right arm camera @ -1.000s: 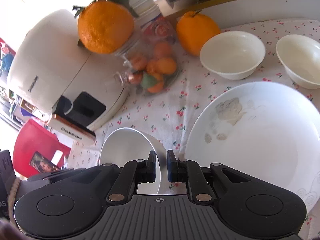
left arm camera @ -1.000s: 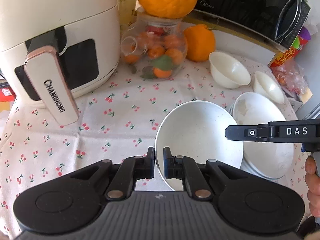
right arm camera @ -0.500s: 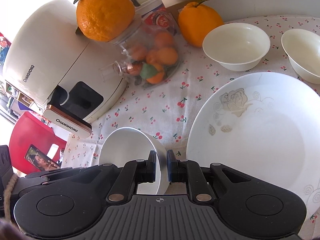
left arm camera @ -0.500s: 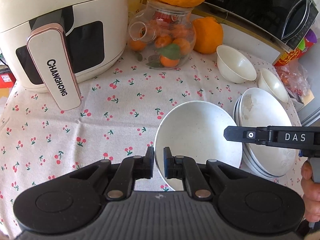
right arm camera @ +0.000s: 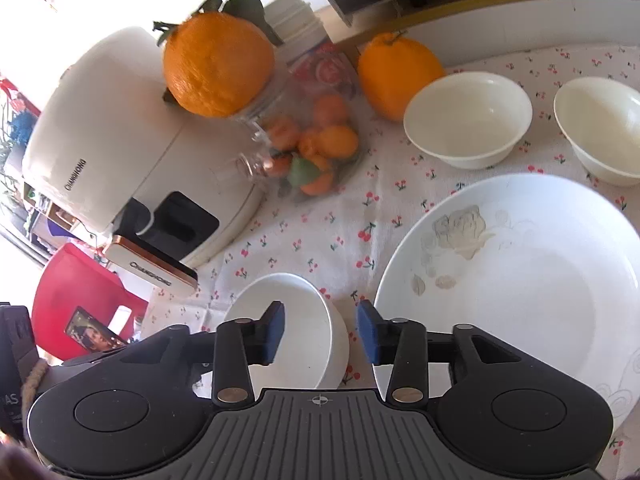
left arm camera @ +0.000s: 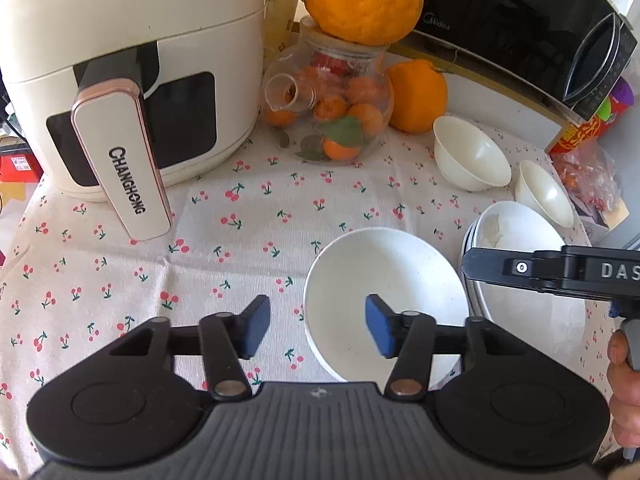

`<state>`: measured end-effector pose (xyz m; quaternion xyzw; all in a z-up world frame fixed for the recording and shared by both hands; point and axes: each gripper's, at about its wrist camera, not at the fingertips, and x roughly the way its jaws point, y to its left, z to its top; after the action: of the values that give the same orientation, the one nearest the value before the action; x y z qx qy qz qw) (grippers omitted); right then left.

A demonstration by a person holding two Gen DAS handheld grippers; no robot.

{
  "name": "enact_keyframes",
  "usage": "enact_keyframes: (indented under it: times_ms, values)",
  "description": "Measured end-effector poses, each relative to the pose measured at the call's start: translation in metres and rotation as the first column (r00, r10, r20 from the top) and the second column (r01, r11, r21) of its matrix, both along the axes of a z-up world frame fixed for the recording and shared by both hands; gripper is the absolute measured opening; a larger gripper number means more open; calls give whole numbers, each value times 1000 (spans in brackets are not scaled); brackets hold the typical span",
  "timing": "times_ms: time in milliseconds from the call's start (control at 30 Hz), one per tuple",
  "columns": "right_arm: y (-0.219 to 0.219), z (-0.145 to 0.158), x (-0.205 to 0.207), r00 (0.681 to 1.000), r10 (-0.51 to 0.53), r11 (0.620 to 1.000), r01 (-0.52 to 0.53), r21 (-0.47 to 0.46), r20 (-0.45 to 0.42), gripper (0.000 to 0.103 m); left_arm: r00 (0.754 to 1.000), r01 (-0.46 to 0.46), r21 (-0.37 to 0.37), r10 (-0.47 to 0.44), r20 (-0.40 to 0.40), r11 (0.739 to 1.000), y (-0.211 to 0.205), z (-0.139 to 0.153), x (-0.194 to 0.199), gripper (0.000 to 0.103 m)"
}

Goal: Organize plates and bowls

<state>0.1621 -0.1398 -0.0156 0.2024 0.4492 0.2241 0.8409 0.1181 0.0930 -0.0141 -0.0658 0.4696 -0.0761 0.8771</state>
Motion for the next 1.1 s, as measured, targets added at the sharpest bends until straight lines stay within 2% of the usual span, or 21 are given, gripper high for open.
enact_keyframes:
  times_ms: [100, 167, 233, 300, 333, 500, 533, 667, 767, 1100]
  values:
    - [-5, 7, -2, 1000, -3, 1000, 3, 12, 19, 53, 1000, -9, -6, 9, 15, 1000, -2, 4, 0, 62]
    - [-8, 11, -2, 1000, -6, 1000, 6, 16, 28, 53, 1000, -13, -17, 14, 23, 1000, -5, 7, 0, 67]
    - [-14, 14, -2, 999, -16, 1000, 16, 17, 36, 59, 999, -15, -24, 16, 35, 1000, -9, 10, 1, 75]
    - [-22, 17, -1, 998, -34, 999, 33, 24, 44, 69, 999, -14, -30, 15, 50, 999, -15, 13, 2, 85]
    - [-26, 19, 0, 998, -41, 999, 40, 25, 46, 70, 998, -15, -31, 17, 54, 999, -17, 13, 4, 88]
    - [-49, 21, 6, 995, -89, 996, 88, 18, 50, 76, 999, -17, -38, 19, 50, 999, -32, 15, 15, 95]
    - [-53, 22, 8, 964, -259, 965, 256, 53, 65, 76, 999, -14, -36, 16, 50, 999, -35, 15, 18, 96]
    - [-76, 22, 9, 946, -312, 950, 306, 66, 90, 82, 998, 2, -24, -1, 56, 1000, -52, 20, 28, 99]
    - [-97, 22, 8, 922, -378, 924, 370, 95, 85, 84, 998, 31, -31, -29, 62, 999, -69, 25, 38, 101]
    - [-177, -1, 12, 804, -595, 791, 589, 165, -19, 85, 979, 167, -33, -161, 124, 985, -140, 32, 73, 101]
